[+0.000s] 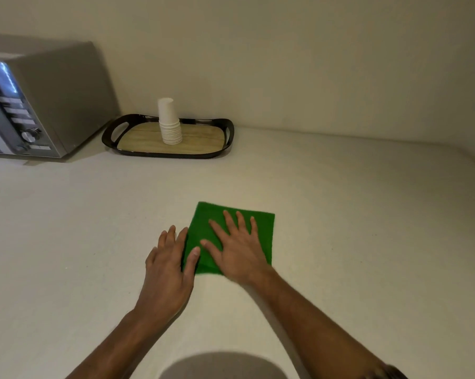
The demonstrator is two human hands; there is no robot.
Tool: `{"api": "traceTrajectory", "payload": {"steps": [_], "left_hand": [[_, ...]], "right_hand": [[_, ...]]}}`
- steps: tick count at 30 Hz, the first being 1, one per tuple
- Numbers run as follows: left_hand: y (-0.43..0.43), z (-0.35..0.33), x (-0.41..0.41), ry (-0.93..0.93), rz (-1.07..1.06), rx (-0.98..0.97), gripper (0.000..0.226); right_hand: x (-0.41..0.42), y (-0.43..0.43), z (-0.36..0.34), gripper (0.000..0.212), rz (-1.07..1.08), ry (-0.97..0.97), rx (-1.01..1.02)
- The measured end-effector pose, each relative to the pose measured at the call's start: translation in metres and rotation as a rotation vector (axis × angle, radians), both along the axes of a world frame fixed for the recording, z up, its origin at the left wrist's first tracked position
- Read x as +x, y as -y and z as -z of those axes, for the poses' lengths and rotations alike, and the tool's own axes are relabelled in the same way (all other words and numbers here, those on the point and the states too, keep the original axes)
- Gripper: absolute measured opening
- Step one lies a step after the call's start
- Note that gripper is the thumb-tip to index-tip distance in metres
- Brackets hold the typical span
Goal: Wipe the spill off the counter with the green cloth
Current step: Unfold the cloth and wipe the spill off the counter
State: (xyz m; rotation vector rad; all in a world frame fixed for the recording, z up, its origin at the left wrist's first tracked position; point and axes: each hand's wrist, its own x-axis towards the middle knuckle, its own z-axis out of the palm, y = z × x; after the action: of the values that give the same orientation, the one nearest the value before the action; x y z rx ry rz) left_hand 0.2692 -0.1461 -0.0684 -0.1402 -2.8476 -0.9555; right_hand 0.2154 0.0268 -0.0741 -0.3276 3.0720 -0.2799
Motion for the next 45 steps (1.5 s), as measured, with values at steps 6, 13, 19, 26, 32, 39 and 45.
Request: {"api": "traceTrajectory", "payload": {"steps": [6, 13, 19, 26, 32, 39, 45], "left_hand": [[0.005, 0.01, 0.005, 0.021, 0.032, -0.076, 0.064], [0.005, 0.009, 0.005, 0.032, 0.044, -0.125, 0.065], [0.003, 0.006, 0.005, 0.037, 0.03, -0.013, 0.069], [-0.005, -0.008, -0.006, 0.041, -0.004, 0.003, 0.07], [-0.026, -0.002, -0.013, 0.031, 0.074, -0.095, 0.065], [-0.035, 0.005, -0.024, 0.005, 0.146, -0.198, 0.066], [-0.038, 0.009, -0.025, 0.012, 0.141, -0.166, 0.066]], "right_hand": [[-0.047, -0.09, 0.001, 0.081, 0.352, -0.003, 0.051], [0.078, -0.172, -0.002, 0.081, 0.503, -0.015, 0.064], [0.156, -0.09, 0.005, 0.072, 0.224, 0.032, 0.001], [0.052, 0.012, 0.0, 0.071, -0.06, -0.039, -0.073], [-0.055, -0.034, -0.005, 0.08, 0.195, 0.014, 0.005], [0.0, -0.194, -0.007, 0.08, 0.606, 0.024, 0.032], [0.12, -0.211, -0.003, 0.083, 0.578, 0.004, 0.057]]}}
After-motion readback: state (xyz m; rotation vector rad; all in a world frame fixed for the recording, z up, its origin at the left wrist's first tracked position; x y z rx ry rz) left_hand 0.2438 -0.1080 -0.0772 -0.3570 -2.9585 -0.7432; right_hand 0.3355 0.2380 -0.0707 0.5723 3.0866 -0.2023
